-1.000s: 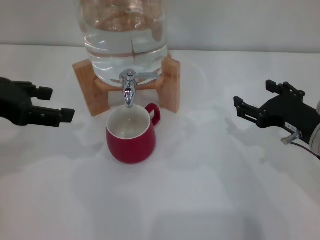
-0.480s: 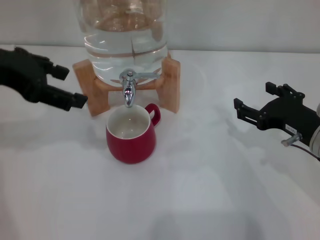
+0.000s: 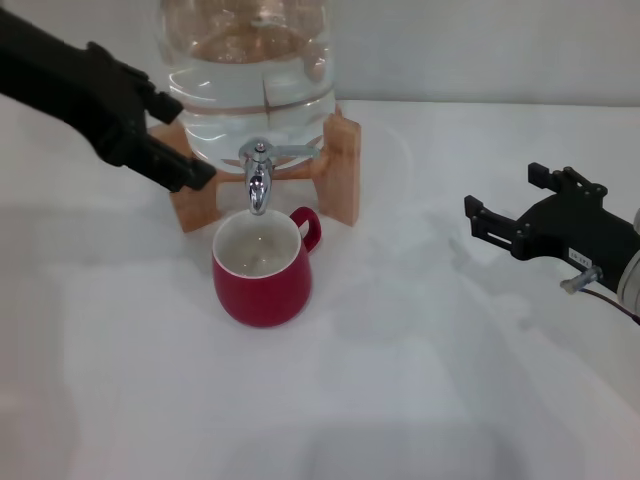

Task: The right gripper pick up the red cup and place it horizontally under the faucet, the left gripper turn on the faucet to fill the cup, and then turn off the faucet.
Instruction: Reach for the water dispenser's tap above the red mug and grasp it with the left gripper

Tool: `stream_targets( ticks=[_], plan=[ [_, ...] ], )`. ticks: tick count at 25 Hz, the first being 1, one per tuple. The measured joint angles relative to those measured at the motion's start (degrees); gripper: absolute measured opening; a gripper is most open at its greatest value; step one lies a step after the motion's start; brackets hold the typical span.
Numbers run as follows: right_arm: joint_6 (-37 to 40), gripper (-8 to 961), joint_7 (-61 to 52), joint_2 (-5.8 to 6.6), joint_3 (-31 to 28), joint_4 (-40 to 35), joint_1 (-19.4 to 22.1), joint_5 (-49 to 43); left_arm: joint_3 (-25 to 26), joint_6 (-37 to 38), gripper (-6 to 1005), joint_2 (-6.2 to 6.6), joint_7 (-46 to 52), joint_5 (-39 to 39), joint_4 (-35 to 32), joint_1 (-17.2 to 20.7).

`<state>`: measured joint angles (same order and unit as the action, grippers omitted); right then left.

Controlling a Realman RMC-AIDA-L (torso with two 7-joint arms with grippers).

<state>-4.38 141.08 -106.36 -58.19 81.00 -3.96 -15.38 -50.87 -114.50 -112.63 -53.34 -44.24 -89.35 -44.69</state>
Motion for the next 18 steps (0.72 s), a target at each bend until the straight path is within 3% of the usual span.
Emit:
stream_targets(
  ticks=[8, 18],
  plan=[
    [-1.3, 869, 0.0, -0.28, -0.3, -0.5, 0.0, 0.2, -7.7, 0.8, 890, -1.09, 0.3, 5.3, -0.5, -4.7],
    [-1.4, 869, 0.0, -0.79, -0.7, -1.4, -0.3, 0.4, -15.3, 5.2, 890, -2.83, -0.8, 8.1, -3.8, -5.0]
  ],
)
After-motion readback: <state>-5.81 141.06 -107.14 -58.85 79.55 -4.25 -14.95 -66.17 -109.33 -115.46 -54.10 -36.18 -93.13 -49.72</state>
